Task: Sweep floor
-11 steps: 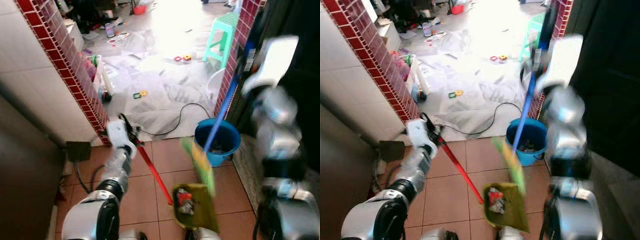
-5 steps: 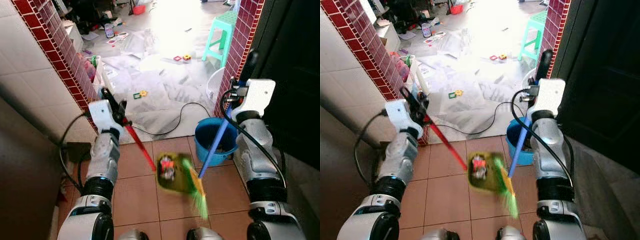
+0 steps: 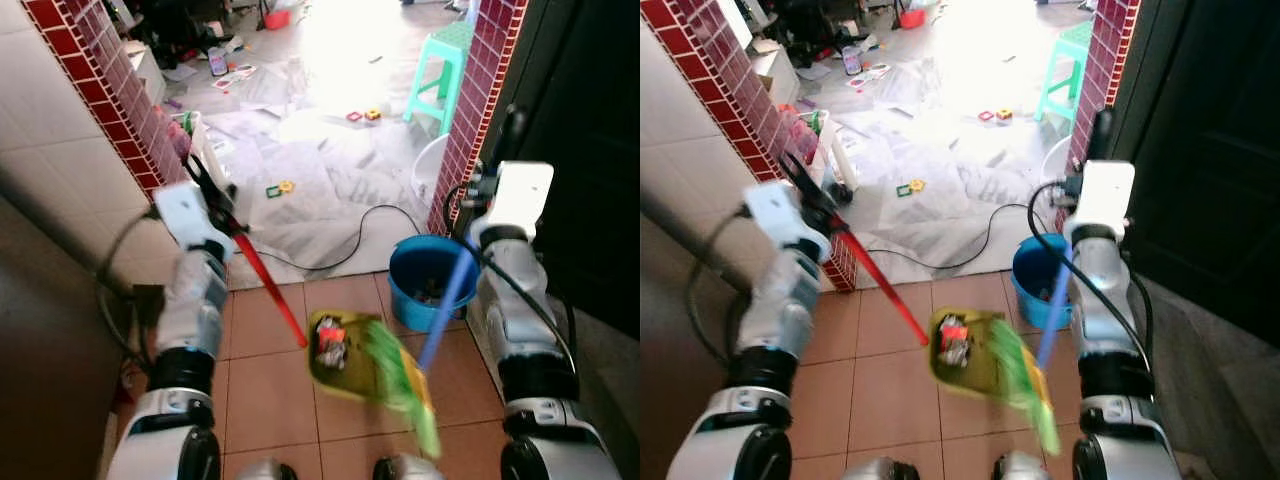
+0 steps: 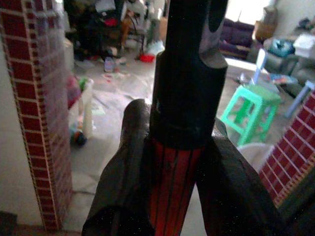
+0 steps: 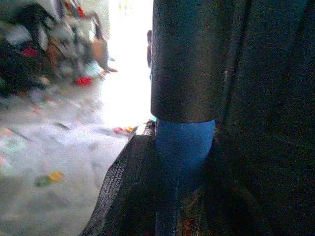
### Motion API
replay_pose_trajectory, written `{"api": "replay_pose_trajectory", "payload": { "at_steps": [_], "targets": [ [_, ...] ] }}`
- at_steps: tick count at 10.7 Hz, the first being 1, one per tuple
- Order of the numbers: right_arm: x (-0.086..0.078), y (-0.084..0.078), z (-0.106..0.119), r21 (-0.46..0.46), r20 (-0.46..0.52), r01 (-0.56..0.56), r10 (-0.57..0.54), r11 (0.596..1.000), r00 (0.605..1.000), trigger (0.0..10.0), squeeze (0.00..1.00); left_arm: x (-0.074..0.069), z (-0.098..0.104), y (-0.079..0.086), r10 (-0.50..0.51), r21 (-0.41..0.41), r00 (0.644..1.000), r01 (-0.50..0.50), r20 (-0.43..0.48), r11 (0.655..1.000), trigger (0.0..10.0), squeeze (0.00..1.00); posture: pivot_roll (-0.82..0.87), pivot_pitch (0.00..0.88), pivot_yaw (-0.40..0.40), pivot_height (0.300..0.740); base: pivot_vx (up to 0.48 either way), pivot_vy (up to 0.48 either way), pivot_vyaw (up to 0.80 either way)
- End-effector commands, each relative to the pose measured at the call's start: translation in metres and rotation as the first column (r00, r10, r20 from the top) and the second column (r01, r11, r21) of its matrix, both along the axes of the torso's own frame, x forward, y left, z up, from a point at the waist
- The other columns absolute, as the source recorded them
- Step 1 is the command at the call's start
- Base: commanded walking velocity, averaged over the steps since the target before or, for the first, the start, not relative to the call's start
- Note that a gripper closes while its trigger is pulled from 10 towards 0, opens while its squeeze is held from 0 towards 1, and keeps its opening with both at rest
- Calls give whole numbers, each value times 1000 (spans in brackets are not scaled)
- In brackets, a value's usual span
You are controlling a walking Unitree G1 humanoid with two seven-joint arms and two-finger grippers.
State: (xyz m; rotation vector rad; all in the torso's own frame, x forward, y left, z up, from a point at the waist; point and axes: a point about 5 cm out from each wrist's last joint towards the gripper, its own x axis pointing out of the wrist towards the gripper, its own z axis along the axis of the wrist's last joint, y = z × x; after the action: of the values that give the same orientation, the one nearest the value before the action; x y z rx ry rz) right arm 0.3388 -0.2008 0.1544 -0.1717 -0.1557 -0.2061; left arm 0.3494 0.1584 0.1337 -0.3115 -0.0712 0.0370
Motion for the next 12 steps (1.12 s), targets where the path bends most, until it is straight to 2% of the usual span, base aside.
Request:
{"api": "replay_pose_trajectory", "payload": {
  "at_steps": [1, 2, 5, 6, 9, 10, 11, 12],
  "targets": [
    [-2, -5, -13, -64, -72, 36, -41, 997, 997, 10000, 0, 7, 50, 10, 50, -66, 980, -38, 191, 997, 10000, 0, -190, 0, 98, 740, 0, 0, 0],
    [-6, -16, -19, -93, -84, 94, -102, 991, 991, 10000, 0, 7, 59, 14, 67, -73, 976, -53, 209, 996, 10000, 0, -190, 0, 96, 740, 0, 0, 0],
    [-12, -18, -28, -139, -110, 82, -98, 987, 989, 10000, 0, 5, 62, 19, 77, -87, 976, -60, 203, 994, 10000, 0, -192, 0, 86, 740, 0, 0, 0],
    [-12, -17, -29, -141, -117, 61, -77, 988, 990, 10000, 0, 4, 62, 18, 80, -90, 976, -63, 201, 994, 10000, 0, -179, 0, 42, 740, 0, 0, 0],
    [1, 6, -18, -189, -123, -109, 86, 976, 989, 10000, 0, -11, 50, 19, 146, -104, 971, -127, 192, 986, 10000, 0, -142, 0, -85, 740, 0, 0, 0],
    [8, 14, -14, -201, -130, -153, 128, 968, 983, 10000, 0, -22, 37, 17, 158, -89, 974, -145, 163, 985, 10000, 0, -115, 0, -133, 740, 0, 0, 0],
    [16, 25, -8, -209, -124, -189, 165, 960, 978, 10000, 0, -32, 19, 16, 153, -43, 982, -149, 115, 988, 10000, 0, -86, 0, -161, 740, 0, 0, 0],
    [19, 30, -3, -204, -114, -206, 186, 957, 976, 10000, 0, -37, 10, 14, 124, 24, 988, -127, 89, 992, 10000, 0, -63, 0, -177, 740, 0, 0, 0]
  ]
}}
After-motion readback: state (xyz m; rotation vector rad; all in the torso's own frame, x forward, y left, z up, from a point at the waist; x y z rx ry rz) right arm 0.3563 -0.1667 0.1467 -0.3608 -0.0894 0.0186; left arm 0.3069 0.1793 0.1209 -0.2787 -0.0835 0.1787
